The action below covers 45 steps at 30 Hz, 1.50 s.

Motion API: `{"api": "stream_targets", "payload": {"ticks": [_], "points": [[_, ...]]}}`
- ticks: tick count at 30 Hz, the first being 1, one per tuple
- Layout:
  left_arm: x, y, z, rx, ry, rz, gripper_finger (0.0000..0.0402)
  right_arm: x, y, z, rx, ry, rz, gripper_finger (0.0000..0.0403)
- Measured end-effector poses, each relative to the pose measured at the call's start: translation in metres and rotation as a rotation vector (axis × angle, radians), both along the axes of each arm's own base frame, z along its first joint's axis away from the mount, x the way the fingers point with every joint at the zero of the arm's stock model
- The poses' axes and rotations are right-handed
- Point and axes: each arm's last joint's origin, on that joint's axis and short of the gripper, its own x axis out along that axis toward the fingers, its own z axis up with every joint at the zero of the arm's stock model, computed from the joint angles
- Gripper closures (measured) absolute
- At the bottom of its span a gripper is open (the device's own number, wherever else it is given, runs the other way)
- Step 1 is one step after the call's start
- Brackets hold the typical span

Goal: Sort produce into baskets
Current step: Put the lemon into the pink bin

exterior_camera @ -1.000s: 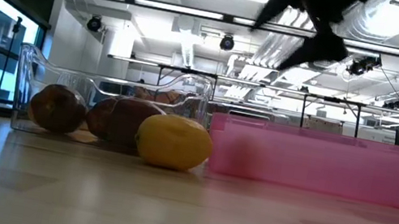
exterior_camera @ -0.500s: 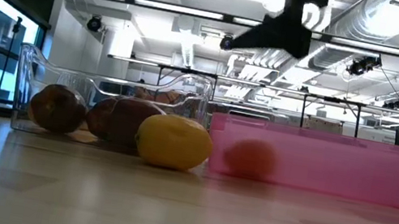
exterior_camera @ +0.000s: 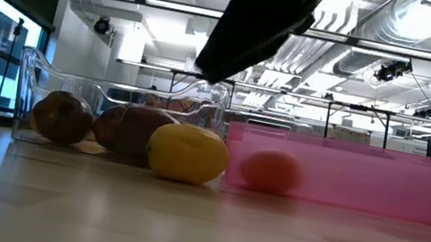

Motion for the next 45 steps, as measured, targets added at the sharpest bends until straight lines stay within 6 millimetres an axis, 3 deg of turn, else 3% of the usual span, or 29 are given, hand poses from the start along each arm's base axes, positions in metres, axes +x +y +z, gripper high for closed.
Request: {"api": "stream_targets", "payload": {"ticks": [8, 14, 26, 36, 41, 45], "points": [[0.000, 0.000, -0.002, -0.005, 0.020, -0.001, 0.0048, 0.020, 0.006, -0.019, -0.059, 0.102, 0.040, 0.0024], [0.000, 0.000, -0.002, -0.007, 0.018, -0.001, 0.0048, 0.022, 0.008, -0.036, -0.141, 0.131, 0.040, 0.0043], [0.000, 0.000, -0.002, -0.008, 0.019, -0.001, 0.0048, 0.026, -0.003, -0.039, -0.168, 0.139, 0.020, 0.0054], [0.000, 0.000, -0.002, -0.029, 0.018, -0.002, 0.0048, 0.033, -0.011, -0.058, -0.135, 0.197, 0.075, 0.0060], [0.000, 0.000, -0.002, -0.032, 0.017, -0.003, 0.0048, 0.032, -0.010, -0.062, -0.130, 0.214, 0.079, 0.0099], [0.000, 0.000, -0.002, -0.032, 0.017, -0.002, 0.0048, 0.027, -0.005, -0.058, -0.130, 0.238, 0.089, 0.0178]]}}
